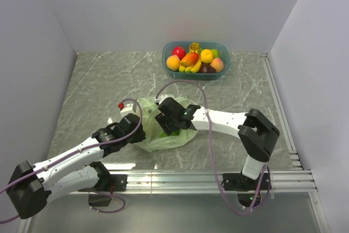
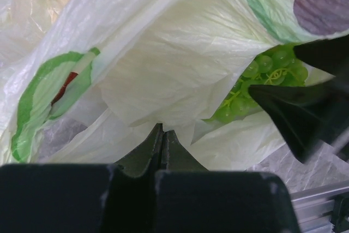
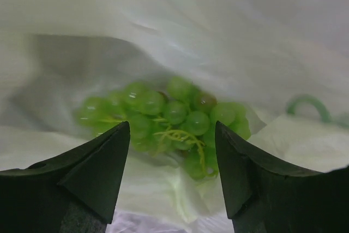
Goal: Untie the knot of the plastic bag and take out the fruit
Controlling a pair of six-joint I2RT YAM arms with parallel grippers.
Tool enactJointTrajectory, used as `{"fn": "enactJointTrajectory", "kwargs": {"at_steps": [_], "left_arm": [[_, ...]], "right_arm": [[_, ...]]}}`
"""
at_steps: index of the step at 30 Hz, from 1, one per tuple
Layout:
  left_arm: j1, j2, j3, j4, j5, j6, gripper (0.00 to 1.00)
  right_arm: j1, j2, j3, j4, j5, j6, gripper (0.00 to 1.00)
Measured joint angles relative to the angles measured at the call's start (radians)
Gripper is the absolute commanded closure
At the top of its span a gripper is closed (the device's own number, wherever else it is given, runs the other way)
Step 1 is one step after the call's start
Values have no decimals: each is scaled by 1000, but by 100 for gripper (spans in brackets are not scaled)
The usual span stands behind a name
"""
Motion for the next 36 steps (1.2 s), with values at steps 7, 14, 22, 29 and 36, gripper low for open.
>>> {"fn": "enactJointTrajectory", "kwargs": {"at_steps": [7,14,22,29,36], "left_arm": [[0,-5,-2,-17,-13,-8,99],[0,-6,-3,-23,-15,-17,99],[0,9,-3,-24,-15,-17,99],[0,9,-3,-25,-21,-17,99],[0,9,-3,-27,-37,-18,99]], "right_arm": [[-12,74,-30,73,-10,5,32],[-13,79,-54,140,-11,1,92],[-13,-1,-88,138,-20,-5,100],[-13,-174,-32,65,-47,-23,87],[-13,-138,66,-24,-11,11,52]]}}
